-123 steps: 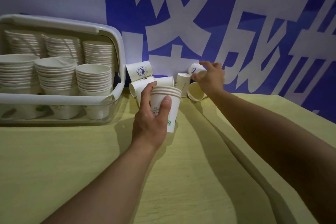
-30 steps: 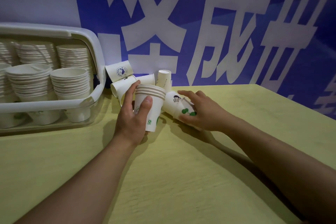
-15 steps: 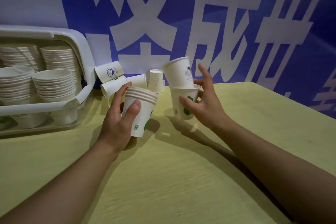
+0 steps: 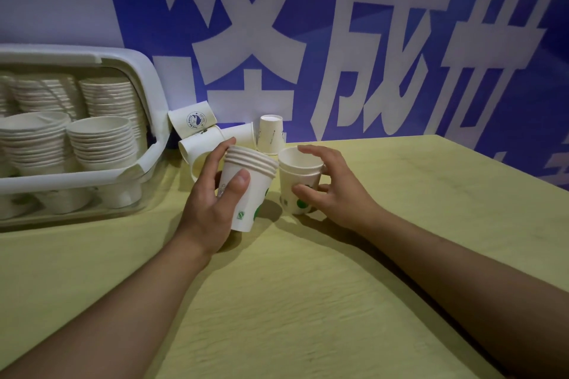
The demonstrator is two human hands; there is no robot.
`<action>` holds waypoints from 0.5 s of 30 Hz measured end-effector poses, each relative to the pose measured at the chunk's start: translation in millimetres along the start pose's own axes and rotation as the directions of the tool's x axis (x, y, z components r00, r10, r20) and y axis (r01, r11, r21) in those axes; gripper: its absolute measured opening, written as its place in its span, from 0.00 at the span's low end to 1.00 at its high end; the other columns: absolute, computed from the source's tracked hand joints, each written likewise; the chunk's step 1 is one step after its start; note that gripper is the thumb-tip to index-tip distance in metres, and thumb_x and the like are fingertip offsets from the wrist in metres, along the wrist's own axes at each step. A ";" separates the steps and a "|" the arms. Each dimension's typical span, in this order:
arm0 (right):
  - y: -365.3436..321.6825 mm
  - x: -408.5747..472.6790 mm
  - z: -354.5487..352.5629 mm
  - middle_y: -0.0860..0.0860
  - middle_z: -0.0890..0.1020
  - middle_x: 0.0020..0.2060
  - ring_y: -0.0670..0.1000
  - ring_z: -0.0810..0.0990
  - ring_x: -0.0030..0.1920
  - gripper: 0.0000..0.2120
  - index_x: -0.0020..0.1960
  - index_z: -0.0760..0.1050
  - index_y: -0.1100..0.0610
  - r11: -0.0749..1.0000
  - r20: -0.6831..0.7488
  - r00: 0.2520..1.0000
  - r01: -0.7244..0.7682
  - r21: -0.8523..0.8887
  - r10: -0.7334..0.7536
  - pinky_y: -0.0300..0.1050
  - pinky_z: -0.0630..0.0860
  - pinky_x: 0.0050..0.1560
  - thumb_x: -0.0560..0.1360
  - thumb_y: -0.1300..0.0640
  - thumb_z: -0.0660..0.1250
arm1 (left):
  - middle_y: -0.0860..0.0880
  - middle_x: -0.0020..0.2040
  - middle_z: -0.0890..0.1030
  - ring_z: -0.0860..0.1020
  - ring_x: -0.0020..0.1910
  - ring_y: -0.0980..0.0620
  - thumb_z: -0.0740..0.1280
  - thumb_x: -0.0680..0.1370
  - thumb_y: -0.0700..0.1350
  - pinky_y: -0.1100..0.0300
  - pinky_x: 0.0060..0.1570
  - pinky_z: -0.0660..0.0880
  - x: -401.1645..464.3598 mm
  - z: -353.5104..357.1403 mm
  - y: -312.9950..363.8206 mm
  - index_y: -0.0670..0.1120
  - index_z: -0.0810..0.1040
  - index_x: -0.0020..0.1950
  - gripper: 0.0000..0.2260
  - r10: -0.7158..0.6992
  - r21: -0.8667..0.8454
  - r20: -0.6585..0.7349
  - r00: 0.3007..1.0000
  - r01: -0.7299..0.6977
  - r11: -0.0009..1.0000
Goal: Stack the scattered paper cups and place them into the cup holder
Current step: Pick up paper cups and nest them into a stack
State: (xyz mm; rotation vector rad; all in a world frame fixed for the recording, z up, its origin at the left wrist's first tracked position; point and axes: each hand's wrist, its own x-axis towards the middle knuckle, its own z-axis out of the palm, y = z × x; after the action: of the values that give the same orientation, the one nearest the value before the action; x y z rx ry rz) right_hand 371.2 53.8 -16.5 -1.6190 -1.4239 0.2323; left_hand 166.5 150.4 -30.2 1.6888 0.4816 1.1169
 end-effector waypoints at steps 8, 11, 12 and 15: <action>-13.7 -1.7 -4.4 0.44 0.71 0.65 0.45 0.77 0.59 0.37 0.74 0.58 0.38 0.966 -0.165 0.986 0.050 0.253 -0.008 0.41 0.81 0.52 0.74 0.55 0.74 | 0.67 0.51 0.80 0.82 0.44 0.57 0.65 0.69 0.66 0.61 0.39 0.79 -5.4 1.8 3.0 0.75 0.66 0.67 0.26 0.044 0.087 0.126 0.991 -0.055 0.995; -23.7 -1.9 -7.4 0.41 0.75 0.60 0.41 0.80 0.56 0.35 0.76 0.58 0.42 0.913 -0.290 0.957 0.108 0.393 0.012 0.38 0.81 0.49 0.75 0.53 0.71 | 0.66 0.52 0.79 0.82 0.46 0.56 0.64 0.70 0.66 0.59 0.42 0.80 -8.0 4.6 4.5 0.76 0.64 0.68 0.27 0.060 0.133 0.176 0.983 -0.084 0.988; -27.3 -2.6 -7.6 0.41 0.75 0.59 0.41 0.80 0.55 0.34 0.76 0.58 0.43 0.904 -0.312 0.950 0.122 0.409 0.013 0.37 0.80 0.47 0.76 0.53 0.71 | 0.66 0.53 0.79 0.82 0.47 0.56 0.64 0.70 0.66 0.58 0.43 0.81 -9.1 6.1 5.1 0.76 0.63 0.69 0.27 0.067 0.153 0.194 0.979 -0.098 0.983; -37.8 -4.3 -8.1 0.43 0.76 0.59 0.41 0.80 0.55 0.31 0.73 0.60 0.42 0.896 -0.386 0.923 0.165 0.412 0.008 0.35 0.79 0.46 0.75 0.51 0.70 | 0.67 0.57 0.77 0.80 0.52 0.59 0.63 0.71 0.66 0.52 0.51 0.81 -11.8 10.4 8.2 0.77 0.61 0.70 0.27 0.092 0.225 0.261 0.961 -0.153 0.962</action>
State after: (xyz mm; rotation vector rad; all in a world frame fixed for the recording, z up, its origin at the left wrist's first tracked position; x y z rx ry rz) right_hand 349.7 41.8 13.6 -1.1524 -1.0427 0.1650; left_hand 168.0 132.8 -28.8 2.0677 0.3675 0.9443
